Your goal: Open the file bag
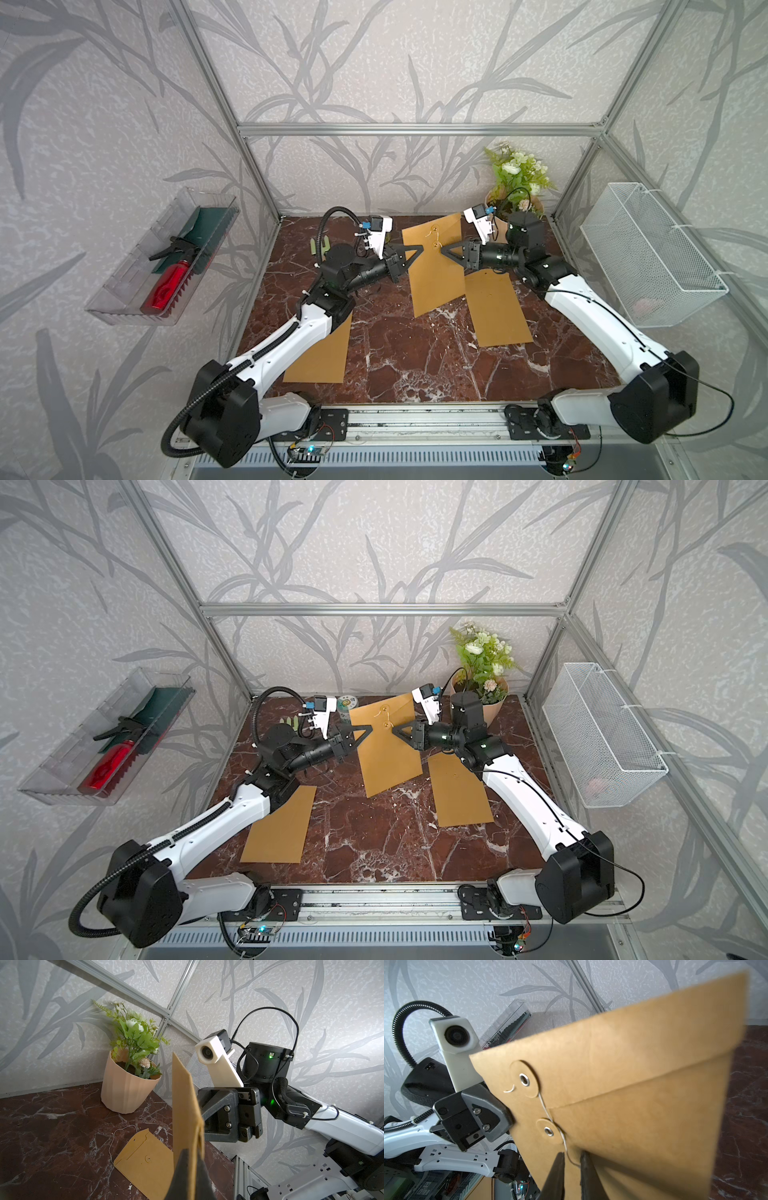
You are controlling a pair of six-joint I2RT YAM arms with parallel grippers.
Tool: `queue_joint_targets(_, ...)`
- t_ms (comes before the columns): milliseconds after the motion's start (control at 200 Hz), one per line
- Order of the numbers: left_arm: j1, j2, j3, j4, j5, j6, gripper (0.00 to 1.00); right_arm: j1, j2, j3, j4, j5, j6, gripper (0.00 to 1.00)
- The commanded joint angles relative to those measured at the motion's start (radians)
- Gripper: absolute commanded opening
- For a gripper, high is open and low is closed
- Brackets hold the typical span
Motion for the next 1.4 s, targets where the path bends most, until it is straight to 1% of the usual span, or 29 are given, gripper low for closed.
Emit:
queue_joint_targets(0, -0.015, -0.005, 0.036, 0.096, 0.049, -0.023, 0.0, 0.008, 0.019, 0.021, -0.014, 0.012, -0.013, 0.15)
queue_joint_targets(180, -0.016, -0.005, 0.034, 0.096, 0.051, -0.024, 0.0, 0.008, 0.018, 0.025, -0.019, 0.017, -0.013, 0.12)
queue_joint_targets(705, -0.016, -0.027, -0.003, 0.092, 0.058, -0.027, 0.0, 0.008, 0.008, 0.033, 0.027, 0.041, 0.027, 0.0)
queue_joint_targets(1020, -0.016, -0.036, -0.03, 0.062, 0.057, -0.012, 0.0, 0.008, -0.008, 0.051, 0.036, 0.049, 0.042, 0.0)
queue_joint_targets(1400, -0.017, -0.03, -0.032, 0.057, 0.055, -0.007, 0.0, 0.025, -0.006, 0.068, 0.055, 0.011, 0.061, 0.0)
